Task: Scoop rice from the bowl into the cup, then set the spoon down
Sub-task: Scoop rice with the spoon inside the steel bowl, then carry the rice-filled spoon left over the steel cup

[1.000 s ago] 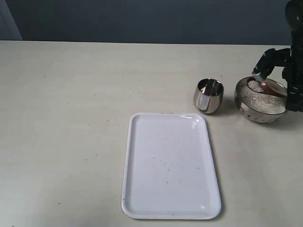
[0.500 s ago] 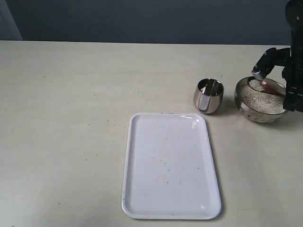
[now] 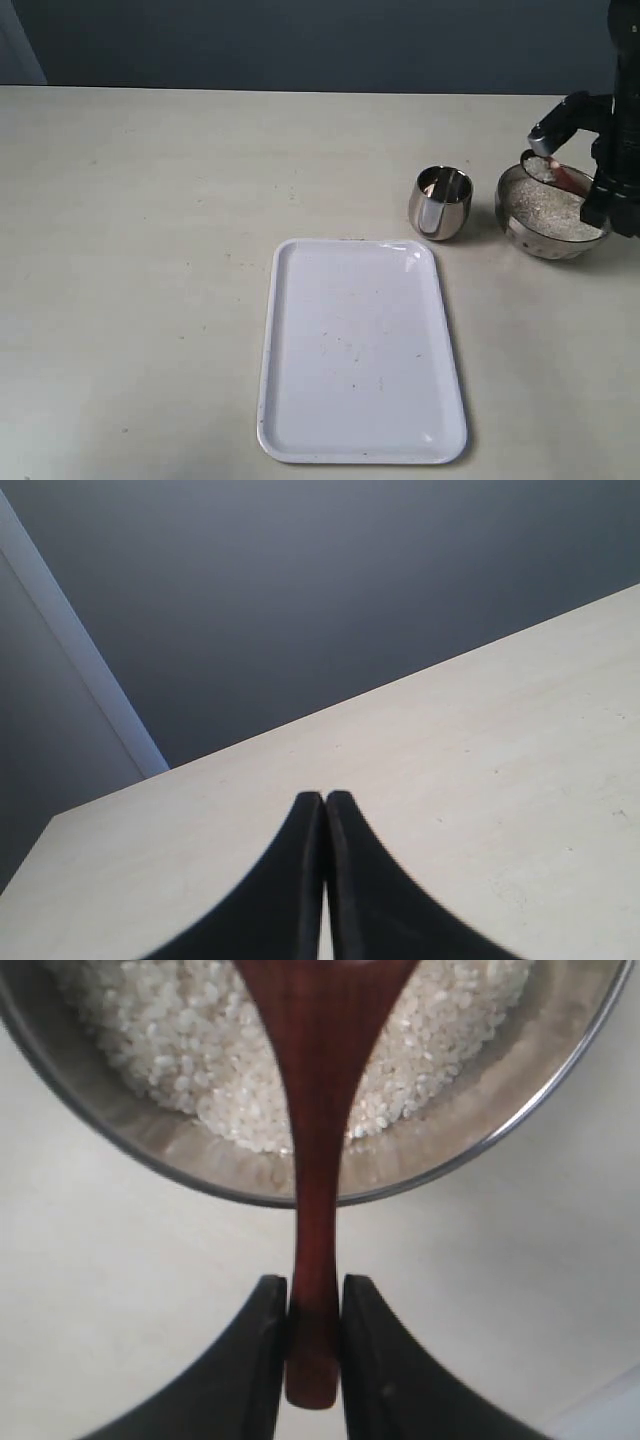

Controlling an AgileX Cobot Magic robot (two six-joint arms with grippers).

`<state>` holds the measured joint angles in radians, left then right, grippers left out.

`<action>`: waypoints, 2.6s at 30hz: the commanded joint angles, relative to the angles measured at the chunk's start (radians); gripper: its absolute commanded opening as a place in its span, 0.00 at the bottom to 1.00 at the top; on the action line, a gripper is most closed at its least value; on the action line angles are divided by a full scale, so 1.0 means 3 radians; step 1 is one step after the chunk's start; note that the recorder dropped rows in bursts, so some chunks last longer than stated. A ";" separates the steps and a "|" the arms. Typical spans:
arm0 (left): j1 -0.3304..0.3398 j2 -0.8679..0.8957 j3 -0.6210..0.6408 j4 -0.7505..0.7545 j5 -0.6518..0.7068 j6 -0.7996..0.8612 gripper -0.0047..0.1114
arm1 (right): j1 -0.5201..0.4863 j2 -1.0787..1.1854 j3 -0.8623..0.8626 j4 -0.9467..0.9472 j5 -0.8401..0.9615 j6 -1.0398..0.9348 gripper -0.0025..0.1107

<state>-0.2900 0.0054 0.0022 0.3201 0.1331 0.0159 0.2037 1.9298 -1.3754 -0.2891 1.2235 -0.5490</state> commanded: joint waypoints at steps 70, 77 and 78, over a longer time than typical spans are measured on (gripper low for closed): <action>-0.0002 -0.0018 -0.0007 -0.0014 -0.0032 -0.0027 0.04 | 0.0581 -0.0037 -0.0018 0.0379 -0.0008 0.0501 0.02; -0.0002 -0.0018 -0.0007 -0.0014 -0.0032 -0.0027 0.04 | 0.0587 0.0083 -0.0095 0.0350 -0.0008 0.0538 0.02; -0.0002 -0.0018 -0.0007 -0.0014 -0.0032 -0.0027 0.04 | 0.0587 0.0103 -0.0143 0.0380 -0.0008 0.0538 0.02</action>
<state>-0.2900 0.0054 0.0022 0.3201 0.1331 0.0159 0.3806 1.9485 -1.3879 -0.1831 1.2279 -0.3920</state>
